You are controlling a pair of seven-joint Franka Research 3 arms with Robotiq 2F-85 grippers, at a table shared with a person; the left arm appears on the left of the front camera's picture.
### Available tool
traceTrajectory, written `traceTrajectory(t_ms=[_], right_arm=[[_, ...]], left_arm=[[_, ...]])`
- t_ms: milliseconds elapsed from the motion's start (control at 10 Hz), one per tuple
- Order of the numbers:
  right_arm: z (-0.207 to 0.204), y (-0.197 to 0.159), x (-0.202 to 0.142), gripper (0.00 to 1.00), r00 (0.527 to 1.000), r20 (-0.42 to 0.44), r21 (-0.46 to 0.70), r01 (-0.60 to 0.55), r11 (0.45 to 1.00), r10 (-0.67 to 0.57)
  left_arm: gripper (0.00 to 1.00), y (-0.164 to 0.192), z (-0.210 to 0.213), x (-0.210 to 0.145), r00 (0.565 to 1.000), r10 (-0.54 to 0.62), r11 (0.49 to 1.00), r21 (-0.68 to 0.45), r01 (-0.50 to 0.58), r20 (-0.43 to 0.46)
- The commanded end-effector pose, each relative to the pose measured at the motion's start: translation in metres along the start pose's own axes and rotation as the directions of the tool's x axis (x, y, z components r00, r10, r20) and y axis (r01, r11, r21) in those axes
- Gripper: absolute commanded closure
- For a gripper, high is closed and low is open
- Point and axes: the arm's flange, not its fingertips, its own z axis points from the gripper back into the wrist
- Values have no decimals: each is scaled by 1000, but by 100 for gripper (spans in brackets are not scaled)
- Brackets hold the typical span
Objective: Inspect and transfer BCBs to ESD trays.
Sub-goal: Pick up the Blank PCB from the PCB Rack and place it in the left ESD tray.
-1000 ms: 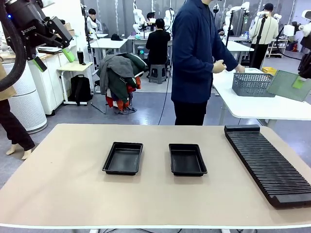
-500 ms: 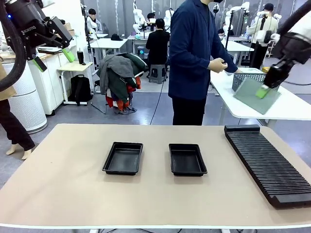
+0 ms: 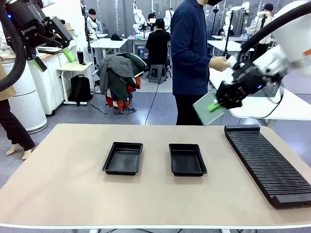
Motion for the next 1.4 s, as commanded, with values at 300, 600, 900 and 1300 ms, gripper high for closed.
traceTrajectory(t_ms=[300,600,900,1300], right_arm=[[-150,30,-11,97,979,153,173,110,979,-137],[-219,39,-5,97,941,167,191,263,946,-295],[-278,48,10,97,943,159,171,265,949,-292],[-338,38,30,97,957,83,132,265,955,-277]], left_arm=[[0,0,-1,-1,1000,2,1000,-5,-2,-2],[0,0,-1,-1,1000,2,1000,-5,-2,-2],[0,0,-1,-1,1000,2,1000,-5,-2,-2],[0,0,-1,-1,1000,2,1000,-5,-2,-2]])
